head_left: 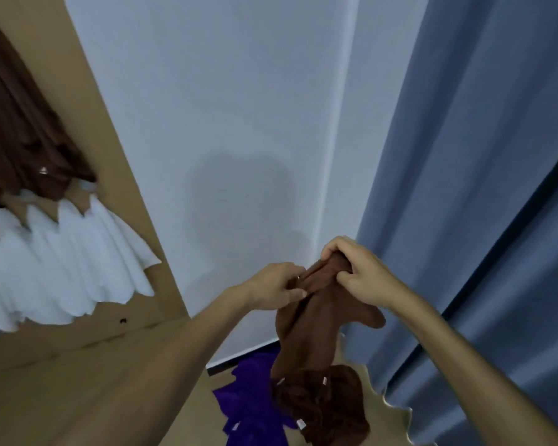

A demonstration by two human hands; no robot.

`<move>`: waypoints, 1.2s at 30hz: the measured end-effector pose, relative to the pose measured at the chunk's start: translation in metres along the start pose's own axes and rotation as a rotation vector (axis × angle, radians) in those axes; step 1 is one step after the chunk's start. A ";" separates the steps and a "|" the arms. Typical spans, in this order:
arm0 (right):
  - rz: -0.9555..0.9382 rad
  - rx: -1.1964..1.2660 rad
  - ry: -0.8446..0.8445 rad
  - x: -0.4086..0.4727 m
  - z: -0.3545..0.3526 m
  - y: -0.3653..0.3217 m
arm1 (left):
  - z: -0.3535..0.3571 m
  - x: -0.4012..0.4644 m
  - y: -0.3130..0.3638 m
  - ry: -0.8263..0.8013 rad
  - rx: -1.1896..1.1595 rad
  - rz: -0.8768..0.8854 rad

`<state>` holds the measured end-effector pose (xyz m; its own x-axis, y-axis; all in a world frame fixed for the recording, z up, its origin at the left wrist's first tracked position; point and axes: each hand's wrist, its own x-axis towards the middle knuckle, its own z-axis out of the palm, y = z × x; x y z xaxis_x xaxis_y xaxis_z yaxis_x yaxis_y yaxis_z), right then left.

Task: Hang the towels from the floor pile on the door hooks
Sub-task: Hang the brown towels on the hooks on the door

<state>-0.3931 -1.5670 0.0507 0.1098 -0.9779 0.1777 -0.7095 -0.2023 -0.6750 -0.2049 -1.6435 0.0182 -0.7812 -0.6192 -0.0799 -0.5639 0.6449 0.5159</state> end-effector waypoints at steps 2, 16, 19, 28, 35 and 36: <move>-0.051 0.049 0.043 0.007 -0.006 -0.019 | -0.010 -0.010 -0.001 0.041 0.030 -0.025; -0.022 0.031 0.542 0.050 -0.054 -0.051 | -0.062 -0.082 -0.053 0.446 0.012 -0.290; 0.110 -0.278 0.429 0.058 -0.038 -0.043 | -0.097 -0.099 -0.049 0.579 0.003 -0.230; -0.106 0.108 -0.074 0.093 0.086 -0.175 | -0.159 -0.154 -0.049 0.597 0.085 -0.218; -0.166 0.318 -0.152 0.116 0.161 -0.271 | -0.195 -0.226 -0.080 0.736 -0.223 -0.418; -0.172 0.322 -0.176 0.119 0.170 -0.282 | -0.200 -0.238 -0.085 0.774 -0.328 -0.440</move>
<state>-0.0620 -1.6349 0.1404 0.3453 -0.9166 0.2014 -0.4194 -0.3427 -0.8406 0.0822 -1.6410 0.1642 -0.0557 -0.9777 0.2024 -0.5704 0.1976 0.7973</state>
